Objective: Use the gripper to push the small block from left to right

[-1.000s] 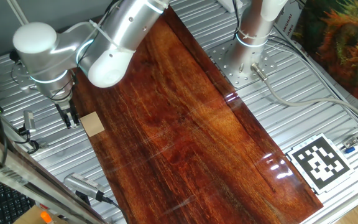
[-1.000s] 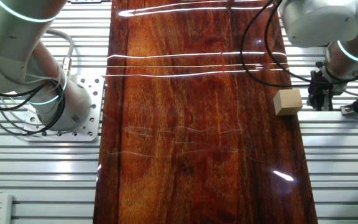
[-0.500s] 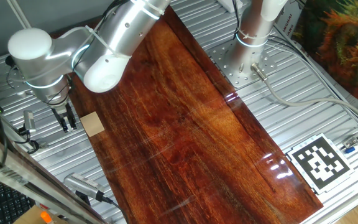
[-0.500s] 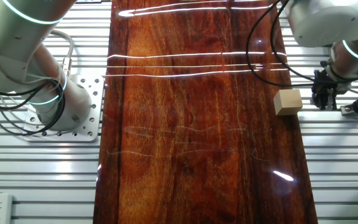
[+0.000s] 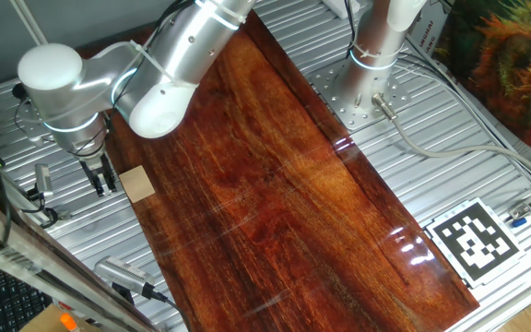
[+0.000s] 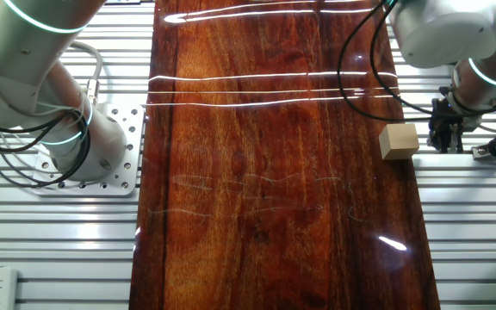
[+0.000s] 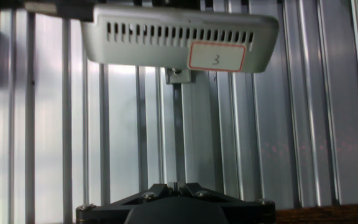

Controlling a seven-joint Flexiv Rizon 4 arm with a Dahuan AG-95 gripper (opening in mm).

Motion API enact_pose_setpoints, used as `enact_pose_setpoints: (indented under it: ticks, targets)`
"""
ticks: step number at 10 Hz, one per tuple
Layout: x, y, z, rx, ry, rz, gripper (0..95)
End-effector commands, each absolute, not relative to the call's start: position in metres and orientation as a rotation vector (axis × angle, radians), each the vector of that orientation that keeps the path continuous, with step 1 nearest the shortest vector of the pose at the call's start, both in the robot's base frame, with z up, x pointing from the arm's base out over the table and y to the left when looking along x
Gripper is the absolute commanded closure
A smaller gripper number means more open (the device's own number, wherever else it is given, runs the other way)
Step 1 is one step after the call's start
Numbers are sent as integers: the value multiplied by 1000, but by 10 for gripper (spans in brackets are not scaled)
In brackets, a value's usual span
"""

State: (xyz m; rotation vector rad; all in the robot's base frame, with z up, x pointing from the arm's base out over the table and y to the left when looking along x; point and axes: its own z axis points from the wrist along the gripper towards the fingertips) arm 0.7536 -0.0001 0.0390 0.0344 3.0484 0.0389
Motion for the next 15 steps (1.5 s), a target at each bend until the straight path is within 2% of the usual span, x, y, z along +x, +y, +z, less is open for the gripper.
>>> enact_pose_setpoints:
  ticks: [1,15]
  targets:
    - [754,0,39,34,3047,40,950]
    - [750,2,24,25,3058,49,950]
